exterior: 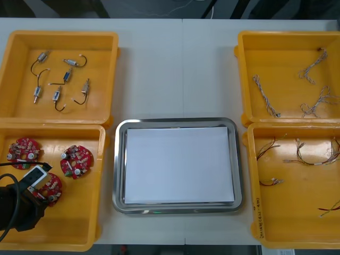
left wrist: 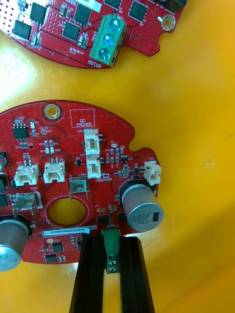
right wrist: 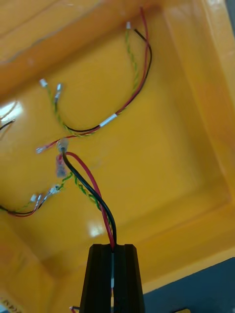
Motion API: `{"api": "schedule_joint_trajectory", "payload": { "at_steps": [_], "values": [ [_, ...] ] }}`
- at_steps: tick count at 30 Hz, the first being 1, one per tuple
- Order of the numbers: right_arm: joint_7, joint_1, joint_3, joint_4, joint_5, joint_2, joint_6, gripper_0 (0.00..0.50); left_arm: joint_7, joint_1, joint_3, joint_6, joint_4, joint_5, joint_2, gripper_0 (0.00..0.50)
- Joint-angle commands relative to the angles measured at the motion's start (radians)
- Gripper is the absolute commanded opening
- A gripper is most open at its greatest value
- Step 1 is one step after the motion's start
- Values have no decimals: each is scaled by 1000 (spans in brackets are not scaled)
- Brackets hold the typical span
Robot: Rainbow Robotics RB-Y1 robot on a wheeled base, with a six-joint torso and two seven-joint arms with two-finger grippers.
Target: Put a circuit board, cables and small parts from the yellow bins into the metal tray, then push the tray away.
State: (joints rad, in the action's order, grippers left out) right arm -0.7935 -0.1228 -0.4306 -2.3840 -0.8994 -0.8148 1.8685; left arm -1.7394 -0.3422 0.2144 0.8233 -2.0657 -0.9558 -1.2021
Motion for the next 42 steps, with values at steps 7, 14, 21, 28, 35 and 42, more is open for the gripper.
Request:
{"api": "schedule_joint_trajectory", "payload": {
  "at_steps": [7,14,21,28,35,42],
  "values": [
    [-98,140,-14,-31,-225,-162,17,0,-61,22,-9,-3,-4,-4,-51,0],
    [-168,284,98,-31,-286,-172,17,0,-45,-8,-124,108,-44,-27,-42,0],
    [-342,377,193,-31,-291,-190,17,0,-22,-18,-248,249,-97,-49,9,0],
    [-429,468,288,-31,-305,-191,18,0,8,-18,-366,398,-171,-69,61,0],
    [-429,545,392,-69,-316,-191,18,0,106,3,-446,557,-275,-78,96,0],
    [-429,598,495,-106,-299,-187,14,0,236,78,-451,712,-372,-90,113,0]
  ]
}}
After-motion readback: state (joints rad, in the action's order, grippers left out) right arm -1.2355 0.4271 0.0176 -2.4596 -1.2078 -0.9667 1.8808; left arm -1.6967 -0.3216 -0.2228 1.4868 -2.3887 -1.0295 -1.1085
